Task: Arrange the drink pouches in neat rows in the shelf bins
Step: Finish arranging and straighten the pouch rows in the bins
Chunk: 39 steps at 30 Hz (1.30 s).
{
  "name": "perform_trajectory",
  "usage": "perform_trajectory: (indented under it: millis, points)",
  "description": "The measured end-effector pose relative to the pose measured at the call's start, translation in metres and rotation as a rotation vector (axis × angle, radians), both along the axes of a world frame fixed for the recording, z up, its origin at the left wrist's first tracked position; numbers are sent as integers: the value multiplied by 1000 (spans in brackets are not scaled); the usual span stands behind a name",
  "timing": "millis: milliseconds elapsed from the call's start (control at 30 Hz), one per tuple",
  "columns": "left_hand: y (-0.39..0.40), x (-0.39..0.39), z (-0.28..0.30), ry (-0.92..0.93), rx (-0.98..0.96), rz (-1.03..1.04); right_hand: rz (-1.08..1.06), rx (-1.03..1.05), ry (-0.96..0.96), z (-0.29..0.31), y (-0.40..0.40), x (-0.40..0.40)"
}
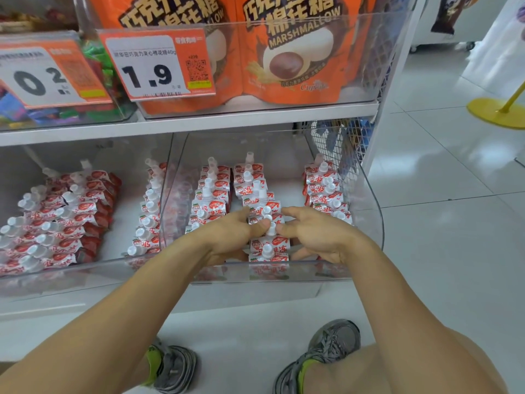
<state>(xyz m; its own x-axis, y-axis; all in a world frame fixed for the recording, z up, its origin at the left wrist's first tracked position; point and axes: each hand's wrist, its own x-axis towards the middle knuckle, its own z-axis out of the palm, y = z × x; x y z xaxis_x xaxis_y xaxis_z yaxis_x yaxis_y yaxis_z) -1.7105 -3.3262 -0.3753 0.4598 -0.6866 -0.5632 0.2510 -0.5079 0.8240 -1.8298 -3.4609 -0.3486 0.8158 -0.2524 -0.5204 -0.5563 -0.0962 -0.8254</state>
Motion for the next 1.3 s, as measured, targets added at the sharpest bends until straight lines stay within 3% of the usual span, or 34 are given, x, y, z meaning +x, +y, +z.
perform_trajectory:
  millis: [100, 267, 367, 500, 1200, 1300]
  points:
    - [-3, 3, -2, 21, -39, 106, -15, 23, -18, -2, -3, 2]
    - [-26, 15, -8, -186, -25, 366, -86, -161, -59, -14, -4, 18]
    - [-46, 17, -11, -296, 35, 364, -83, -150, -98, -14, -2, 31]
    - [-49, 15, -13, -365, -37, 260, -20, -187, -103, -11, -3, 41]
    - [-70, 56, -20, -141, -155, 403, -357, -103, -148, -16, -20, 83]
    - [-77, 52, -23, -164, -152, 453, -423, 31, -217, -40, -26, 99]
